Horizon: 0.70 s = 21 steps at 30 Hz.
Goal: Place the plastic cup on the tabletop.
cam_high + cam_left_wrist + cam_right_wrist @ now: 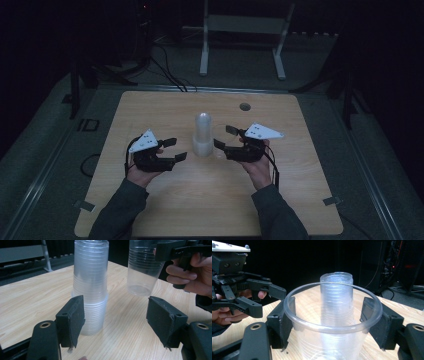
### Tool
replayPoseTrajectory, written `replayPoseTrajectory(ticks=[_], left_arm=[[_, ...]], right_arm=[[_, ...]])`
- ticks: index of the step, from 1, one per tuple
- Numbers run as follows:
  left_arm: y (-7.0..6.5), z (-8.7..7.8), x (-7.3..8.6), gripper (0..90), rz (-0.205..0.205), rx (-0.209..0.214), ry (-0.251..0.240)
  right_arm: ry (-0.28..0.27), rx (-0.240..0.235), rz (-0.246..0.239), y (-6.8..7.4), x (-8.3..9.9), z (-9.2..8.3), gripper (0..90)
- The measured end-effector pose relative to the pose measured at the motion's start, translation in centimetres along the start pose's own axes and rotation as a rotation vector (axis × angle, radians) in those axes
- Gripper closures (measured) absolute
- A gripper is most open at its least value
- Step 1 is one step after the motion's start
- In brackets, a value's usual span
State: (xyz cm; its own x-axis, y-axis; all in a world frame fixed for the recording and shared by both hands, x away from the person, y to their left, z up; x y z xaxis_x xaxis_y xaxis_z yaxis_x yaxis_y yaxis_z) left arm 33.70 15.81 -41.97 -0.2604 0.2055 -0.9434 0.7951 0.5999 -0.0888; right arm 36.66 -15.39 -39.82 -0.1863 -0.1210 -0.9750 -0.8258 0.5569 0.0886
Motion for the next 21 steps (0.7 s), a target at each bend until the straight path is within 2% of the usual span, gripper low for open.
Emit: replayPoseTrajectory(ticks=[21], left_arm=[[0.09, -0.09, 0.0, 30.8, -0.002, -0.003, -0.001]], right_arm=[[0.008, 0.0, 0.009, -0.24, 0.71, 0.22, 28.1]])
Point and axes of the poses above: each handheld gripper's, and its own axes: z roughly forward along the jaws, x roughly out of its underside, y roughly to its left, the point moved 1 cm from there along z, roughly forward along the jaws, and after that the axes turned 1 degree about -x, right-handed, at the moved point
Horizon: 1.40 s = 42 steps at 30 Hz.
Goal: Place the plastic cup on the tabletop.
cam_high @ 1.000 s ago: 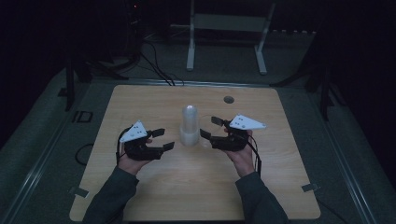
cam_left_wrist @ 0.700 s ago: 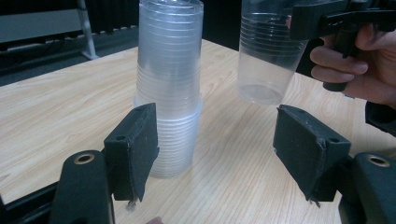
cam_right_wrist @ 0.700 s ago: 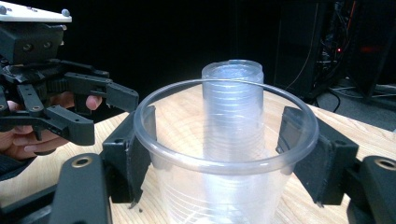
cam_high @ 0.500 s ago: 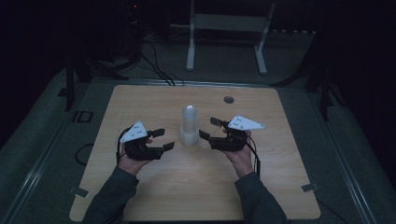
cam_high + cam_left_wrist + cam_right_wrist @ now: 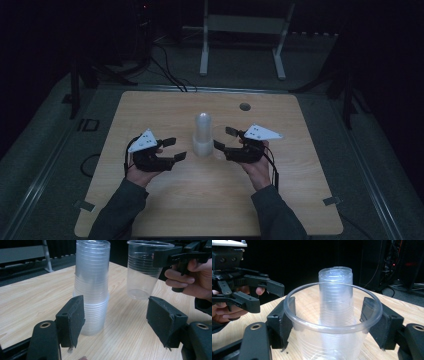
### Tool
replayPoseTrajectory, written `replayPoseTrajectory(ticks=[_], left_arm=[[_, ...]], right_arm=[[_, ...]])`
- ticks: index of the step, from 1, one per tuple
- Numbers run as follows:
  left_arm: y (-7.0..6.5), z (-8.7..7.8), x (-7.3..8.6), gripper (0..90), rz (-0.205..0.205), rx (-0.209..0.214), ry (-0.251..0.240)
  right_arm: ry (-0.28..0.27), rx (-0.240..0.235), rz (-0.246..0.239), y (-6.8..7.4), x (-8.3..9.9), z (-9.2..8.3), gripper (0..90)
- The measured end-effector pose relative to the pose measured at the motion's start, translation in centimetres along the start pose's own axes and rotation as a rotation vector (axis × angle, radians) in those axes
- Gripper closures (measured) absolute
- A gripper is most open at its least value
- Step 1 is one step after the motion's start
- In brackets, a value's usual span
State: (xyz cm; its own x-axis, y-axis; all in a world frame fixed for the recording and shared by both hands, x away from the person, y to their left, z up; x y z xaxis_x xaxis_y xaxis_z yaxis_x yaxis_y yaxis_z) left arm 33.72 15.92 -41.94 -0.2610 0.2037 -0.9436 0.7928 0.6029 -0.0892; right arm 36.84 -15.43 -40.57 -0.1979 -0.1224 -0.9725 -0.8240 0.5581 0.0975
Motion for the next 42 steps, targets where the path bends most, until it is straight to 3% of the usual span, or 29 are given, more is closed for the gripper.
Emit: replayPoseTrajectory(ticks=[42], left_arm=[[0.0, 0.1, 0.0, 30.8, 0.003, 0.0, 0.003]], right_arm=[[0.047, 0.036, 0.012, -1.4, 2.5, 0.7, 28.1]])
Point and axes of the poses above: each handheld gripper's, and its own axes: z roughly forward along the jaws, x roughly out of its underside, y roughly to its left, the point moved 1 cm from there along z, roughly forward along the jaws, and after that the axes turned 1 degree about -x, right-handed, at the moved point
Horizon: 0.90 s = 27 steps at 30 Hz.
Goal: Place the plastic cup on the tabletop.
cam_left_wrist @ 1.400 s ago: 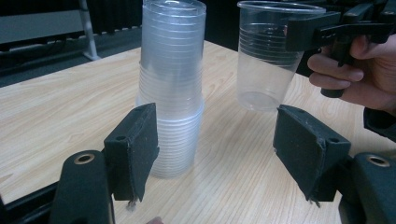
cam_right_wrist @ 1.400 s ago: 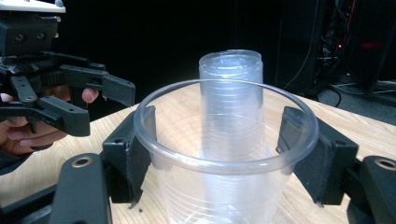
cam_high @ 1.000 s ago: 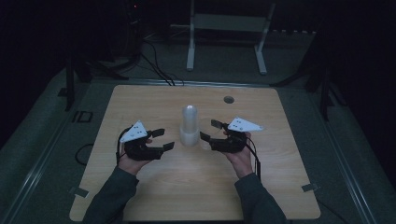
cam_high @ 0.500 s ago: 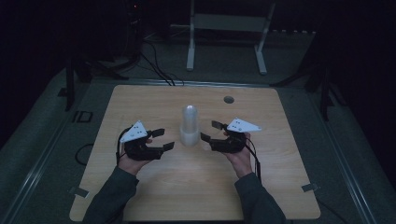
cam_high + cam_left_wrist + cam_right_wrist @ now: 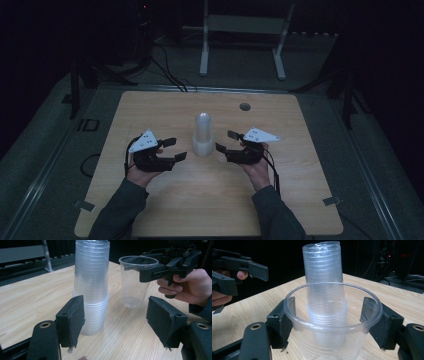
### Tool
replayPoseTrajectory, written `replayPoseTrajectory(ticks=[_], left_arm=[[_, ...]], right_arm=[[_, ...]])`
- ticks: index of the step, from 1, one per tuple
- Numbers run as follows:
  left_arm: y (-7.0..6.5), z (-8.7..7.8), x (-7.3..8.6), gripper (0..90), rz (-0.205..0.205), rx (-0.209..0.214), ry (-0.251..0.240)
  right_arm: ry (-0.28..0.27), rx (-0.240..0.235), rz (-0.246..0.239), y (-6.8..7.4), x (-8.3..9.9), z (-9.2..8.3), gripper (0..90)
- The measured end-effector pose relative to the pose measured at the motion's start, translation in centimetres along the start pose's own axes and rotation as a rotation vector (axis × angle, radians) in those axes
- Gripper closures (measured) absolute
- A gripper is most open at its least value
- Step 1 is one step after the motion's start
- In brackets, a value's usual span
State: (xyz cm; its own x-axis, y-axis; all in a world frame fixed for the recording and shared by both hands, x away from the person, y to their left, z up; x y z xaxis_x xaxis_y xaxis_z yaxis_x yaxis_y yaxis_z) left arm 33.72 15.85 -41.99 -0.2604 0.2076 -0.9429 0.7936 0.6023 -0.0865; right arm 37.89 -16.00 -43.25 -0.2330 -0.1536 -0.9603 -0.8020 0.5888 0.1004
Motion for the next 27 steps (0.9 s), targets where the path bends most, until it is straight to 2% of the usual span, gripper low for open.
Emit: replayPoseTrajectory(ticks=[27], left_arm=[[0.0, 0.1, 0.1, 30.8, -0.001, -0.001, 0.002]], right_arm=[[0.022, 0.003, 0.025, -0.7, 1.4, 0.4, 28.0]])
Point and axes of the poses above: each handheld gripper's, and its own axes: z roughly forward along the jaws, x roughly out of its underside, y roughly to its left, the point moved 1 cm from there along z, roughly forward along the jaws, and after that the axes turned 1 degree about -x, right-handed, at the moved point
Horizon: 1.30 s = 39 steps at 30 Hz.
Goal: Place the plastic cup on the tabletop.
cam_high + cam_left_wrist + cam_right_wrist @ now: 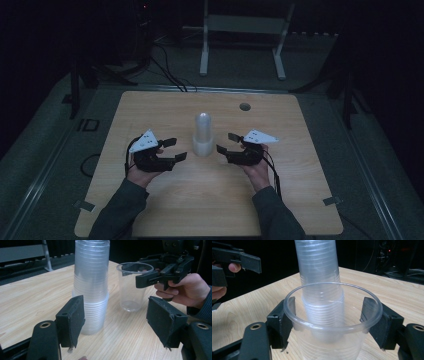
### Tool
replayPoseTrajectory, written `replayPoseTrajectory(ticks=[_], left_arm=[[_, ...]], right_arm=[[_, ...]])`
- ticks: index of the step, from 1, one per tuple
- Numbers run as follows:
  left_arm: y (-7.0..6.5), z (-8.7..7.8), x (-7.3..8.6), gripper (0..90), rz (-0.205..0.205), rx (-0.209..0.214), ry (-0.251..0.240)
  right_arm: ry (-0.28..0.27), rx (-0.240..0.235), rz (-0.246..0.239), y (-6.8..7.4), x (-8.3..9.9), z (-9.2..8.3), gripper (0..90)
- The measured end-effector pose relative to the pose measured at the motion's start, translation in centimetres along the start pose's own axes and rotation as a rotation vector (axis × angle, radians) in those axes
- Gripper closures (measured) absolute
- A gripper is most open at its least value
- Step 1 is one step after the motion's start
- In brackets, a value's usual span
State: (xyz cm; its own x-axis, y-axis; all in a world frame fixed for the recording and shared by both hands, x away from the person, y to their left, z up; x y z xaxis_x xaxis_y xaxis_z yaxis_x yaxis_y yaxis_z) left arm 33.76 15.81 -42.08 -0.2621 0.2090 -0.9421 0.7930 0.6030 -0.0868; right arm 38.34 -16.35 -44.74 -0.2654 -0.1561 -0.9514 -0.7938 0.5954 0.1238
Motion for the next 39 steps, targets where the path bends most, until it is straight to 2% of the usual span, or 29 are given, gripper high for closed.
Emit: replayPoseTrajectory(ticks=[17, 24, 39], left_arm=[[0.0, -0.1, 0.0, 30.8, -0.001, -0.002, -0.004], [0.0, -0.1, 0.0, 30.7, -0.001, -0.002, -0.004], [0.0, -0.1, 0.0, 30.7, -0.001, -0.001, -0.003]], right_arm=[[0.021, 0.006, 0.014, -0.4, 1.1, 0.4, 28.0], [0.041, 0.008, -0.007, -0.3, 1.4, 0.7, 27.9], [0.064, 0.023, -0.017, -0.5, 2.2, 1.2, 27.8]])
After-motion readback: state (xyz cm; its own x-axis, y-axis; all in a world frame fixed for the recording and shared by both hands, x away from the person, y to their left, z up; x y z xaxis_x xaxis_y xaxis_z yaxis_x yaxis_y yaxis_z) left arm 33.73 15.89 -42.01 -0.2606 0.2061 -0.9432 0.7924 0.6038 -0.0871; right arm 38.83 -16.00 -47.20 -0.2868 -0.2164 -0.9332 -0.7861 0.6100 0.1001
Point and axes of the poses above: each handheld gripper's, and its own axes: z roughly forward along the jaws, x roughly out of its underside, y roughly to its left, the point moved 1 cm from there along z, roughly forward along the jaws, and after that the axes turned 1 degree about -x, right-handed, at the moved point
